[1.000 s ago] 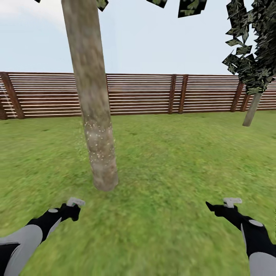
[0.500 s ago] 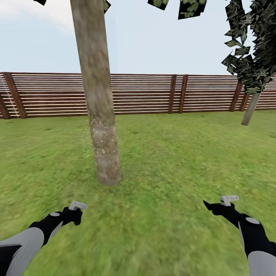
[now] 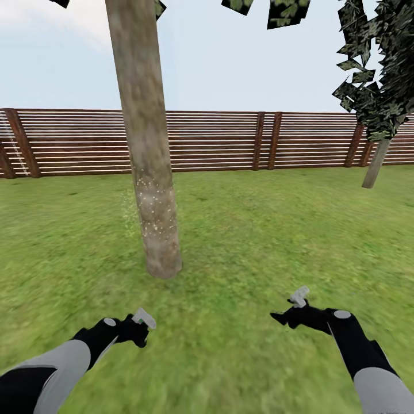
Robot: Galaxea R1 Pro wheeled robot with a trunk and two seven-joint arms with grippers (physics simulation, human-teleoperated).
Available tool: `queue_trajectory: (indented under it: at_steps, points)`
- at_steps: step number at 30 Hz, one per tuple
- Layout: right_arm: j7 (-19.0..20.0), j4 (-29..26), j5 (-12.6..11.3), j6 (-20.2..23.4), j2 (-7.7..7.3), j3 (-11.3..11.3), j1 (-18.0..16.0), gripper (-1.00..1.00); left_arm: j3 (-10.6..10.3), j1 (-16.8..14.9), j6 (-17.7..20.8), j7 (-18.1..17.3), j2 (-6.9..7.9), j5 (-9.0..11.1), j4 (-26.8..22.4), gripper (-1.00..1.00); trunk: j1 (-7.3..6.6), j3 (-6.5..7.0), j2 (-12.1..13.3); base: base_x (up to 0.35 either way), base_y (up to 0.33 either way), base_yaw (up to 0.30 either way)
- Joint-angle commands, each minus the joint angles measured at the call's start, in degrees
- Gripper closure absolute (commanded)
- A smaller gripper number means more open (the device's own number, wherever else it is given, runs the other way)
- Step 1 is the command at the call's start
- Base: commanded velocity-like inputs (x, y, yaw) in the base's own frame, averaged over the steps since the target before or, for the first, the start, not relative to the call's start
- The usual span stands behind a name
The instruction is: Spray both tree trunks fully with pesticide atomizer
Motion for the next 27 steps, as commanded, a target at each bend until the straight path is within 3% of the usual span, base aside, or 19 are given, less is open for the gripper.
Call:
queue_trajectory:
  at_steps: [1,2,3,4,5,7,9,10,11,15,21,23,25,27]
  points:
    - [1.6,0.0,0.0,0.4,0.05,0.1,-0.1,-1.00,-0.9,0.0,0.0,-1.4,-0.07,-0.4,0.0,1.00,0.00,0.00,0.0,0.000,0.000,0.000]
    - [3.1,-0.1,0.1,0.8,0.26,0.7,-0.2,-1.00,-3.4,0.0,0.1,-4.8,-0.35,-1.7,-0.1,1.00,0.00,0.00,0.0,0.000,0.000,0.000]
    - [3.5,-0.1,0.1,0.9,0.43,1.5,-0.3,-1.00,-4.4,0.0,0.1,-6.4,-0.42,-2.1,-0.1,1.00,0.00,0.00,0.0,0.000,0.000,0.000]
    - [3.9,-0.1,0.1,0.9,0.63,4.2,-0.3,-1.00,-5.2,0.0,0.1,-8.2,-0.48,-2.4,-0.1,1.00,0.00,0.00,0.0,0.000,0.000,0.000]
    - [4.1,-0.1,0.1,1.0,0.78,7.4,-0.3,1.00,-5.6,0.0,0.1,-9.1,-0.56,-2.6,-0.2,1.00,0.00,0.00,0.0,0.000,0.000,0.000]
    - [4.2,-0.2,-0.2,1.1,0.94,12.4,-0.3,1.00,-6.0,0.0,0.1,-9.9,-0.59,-2.9,-0.2,1.00,0.00,0.00,0.0,0.000,0.000,0.000]
    - [4.3,-0.2,-0.3,1.2,1.23,15.8,-0.3,1.00,-8.1,0.0,-0.1,-11.2,-0.70,-4.4,-0.2,1.00,0.00,0.00,0.0,0.000,0.000,0.000]
    - [4.3,-0.2,-0.3,1.2,2.25,17.1,-0.3,1.00,-9.1,0.0,-0.1,-11.7,-1.06,-5.1,-0.2,1.00,0.00,0.00,0.0,0.000,0.000,0.000]
    - [4.3,-0.2,-0.2,1.2,4.65,19.6,-0.3,1.00,-10.4,0.0,-0.1,-12.9,-2.12,-5.9,-0.2,1.00,0.00,0.00,0.0,0.000,0.000,0.000]
    - [4.4,-0.2,-0.1,1.3,9.14,26.5,-0.3,1.00,-11.2,0.0,-0.1,-14.9,-3.50,-6.4,-1.2,1.00,0.00,0.00,0.0,0.000,0.000,0.000]
    - [4.5,-0.2,-0.1,1.4,10.97,28.0,-0.3,1.00,-11.4,-0.1,0.2,-15.3,-3.63,-6.9,-1.6,1.00,0.00,0.00,0.0,0.000,0.000,0.000]
    - [4.5,-0.2,-0.2,1.4,11.02,28.3,-0.3,1.00,-11.4,-0.1,0.3,-15.4,-3.63,-8.8,-1.6,1.00,0.00,0.00,0.0,0.000,0.000,0.000]
    - [4.5,-0.2,-0.2,1.4,11.38,28.5,-0.3,1.00,-11.4,-0.1,0.3,-15.5,-3.86,-12.4,-1.6,1.00,0.00,0.00,0.0,0.000,0.000,0.000]
    - [4.5,-0.2,-0.3,1.4,11.77,28.6,-0.3,1.00,-11.3,-0.1,0.4,-15.5,-5.10,-13.5,-1.6,1.00,0.00,0.00,0.0,0.000,0.000,0.000]
